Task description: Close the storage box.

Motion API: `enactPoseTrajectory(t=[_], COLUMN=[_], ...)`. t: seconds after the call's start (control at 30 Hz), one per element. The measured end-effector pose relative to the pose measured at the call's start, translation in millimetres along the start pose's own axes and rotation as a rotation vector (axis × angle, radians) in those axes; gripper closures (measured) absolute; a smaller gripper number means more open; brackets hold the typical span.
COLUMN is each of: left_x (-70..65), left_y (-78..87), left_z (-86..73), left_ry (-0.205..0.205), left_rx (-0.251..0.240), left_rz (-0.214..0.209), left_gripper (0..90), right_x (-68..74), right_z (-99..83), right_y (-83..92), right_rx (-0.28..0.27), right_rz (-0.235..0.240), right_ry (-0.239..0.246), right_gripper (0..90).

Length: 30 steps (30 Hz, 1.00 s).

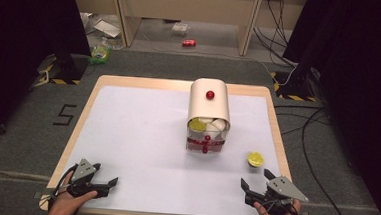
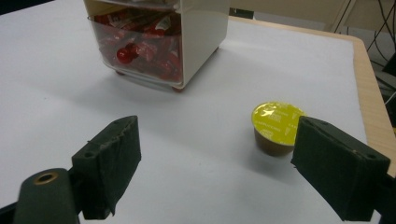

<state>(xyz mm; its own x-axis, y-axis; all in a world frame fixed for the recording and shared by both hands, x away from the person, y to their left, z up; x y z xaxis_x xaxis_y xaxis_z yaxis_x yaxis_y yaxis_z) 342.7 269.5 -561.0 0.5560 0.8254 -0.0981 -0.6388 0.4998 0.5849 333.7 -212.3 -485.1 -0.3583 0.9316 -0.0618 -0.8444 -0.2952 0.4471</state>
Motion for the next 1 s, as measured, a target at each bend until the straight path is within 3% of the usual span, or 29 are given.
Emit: enactPoseTrajectory(t=[1.0], left_x=[-0.1], left_y=[0.0], left_z=[-0.1], left_ry=[0.0], left_rx=[-0.001], left_rz=[0.001], left_gripper=[13.0], right_x=[-3.0], right_z=[-36.1], right_y=[11.5], right_rx=[0.114], right_rz=[0.01], right_ry=[0.029], right_gripper=[15.6])
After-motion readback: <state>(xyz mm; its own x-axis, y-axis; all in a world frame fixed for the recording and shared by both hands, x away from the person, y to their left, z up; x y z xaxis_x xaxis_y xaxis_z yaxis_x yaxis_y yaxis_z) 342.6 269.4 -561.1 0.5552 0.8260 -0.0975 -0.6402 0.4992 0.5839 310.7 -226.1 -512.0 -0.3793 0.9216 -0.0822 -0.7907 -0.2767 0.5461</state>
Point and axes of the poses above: each handheld gripper's, and its own axes: y roughly backward along the jaws, z roughly out of its top, x roughly to its left, the point moved 8 cm from there along -y, roughly forward along the jaws, and after that the axes turned 5 degrees about -z, right-handed, at the moved point
